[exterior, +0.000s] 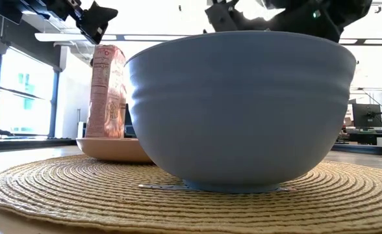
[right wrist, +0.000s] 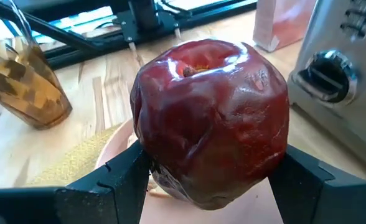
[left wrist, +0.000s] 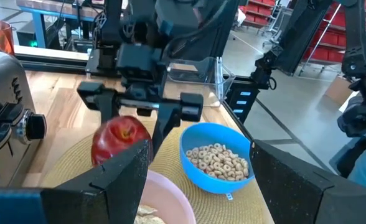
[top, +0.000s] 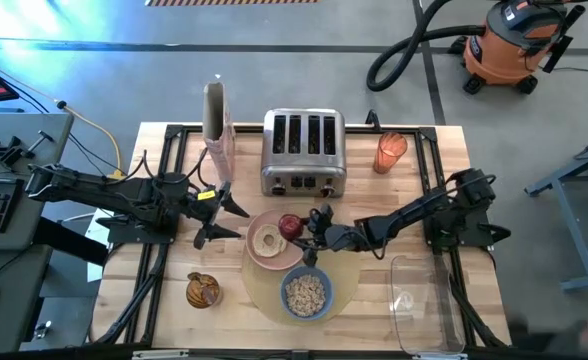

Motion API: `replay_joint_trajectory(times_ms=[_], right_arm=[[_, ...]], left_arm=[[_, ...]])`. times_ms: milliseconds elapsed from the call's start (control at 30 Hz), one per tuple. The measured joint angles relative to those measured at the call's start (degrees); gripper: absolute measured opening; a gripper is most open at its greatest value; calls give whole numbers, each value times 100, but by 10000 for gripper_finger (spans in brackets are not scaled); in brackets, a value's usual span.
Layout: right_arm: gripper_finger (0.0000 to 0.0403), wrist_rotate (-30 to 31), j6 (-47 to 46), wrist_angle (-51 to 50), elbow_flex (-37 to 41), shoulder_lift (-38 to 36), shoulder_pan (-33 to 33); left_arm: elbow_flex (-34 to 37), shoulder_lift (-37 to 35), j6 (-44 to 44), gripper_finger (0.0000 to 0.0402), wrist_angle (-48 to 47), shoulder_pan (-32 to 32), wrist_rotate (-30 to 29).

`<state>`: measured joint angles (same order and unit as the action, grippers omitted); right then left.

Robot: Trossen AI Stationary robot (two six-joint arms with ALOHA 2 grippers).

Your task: Arrange a breakfast setting

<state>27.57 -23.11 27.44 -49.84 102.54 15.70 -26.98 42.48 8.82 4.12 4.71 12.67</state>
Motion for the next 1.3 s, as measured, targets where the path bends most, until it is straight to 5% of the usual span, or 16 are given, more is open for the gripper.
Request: replay_joint_trajectory(times_ms=[1300], right_arm=[[252, -396, -578, -534, -17, 589, -140]], left_arm=[[0, -1, 0, 266, -3, -2, 0]])
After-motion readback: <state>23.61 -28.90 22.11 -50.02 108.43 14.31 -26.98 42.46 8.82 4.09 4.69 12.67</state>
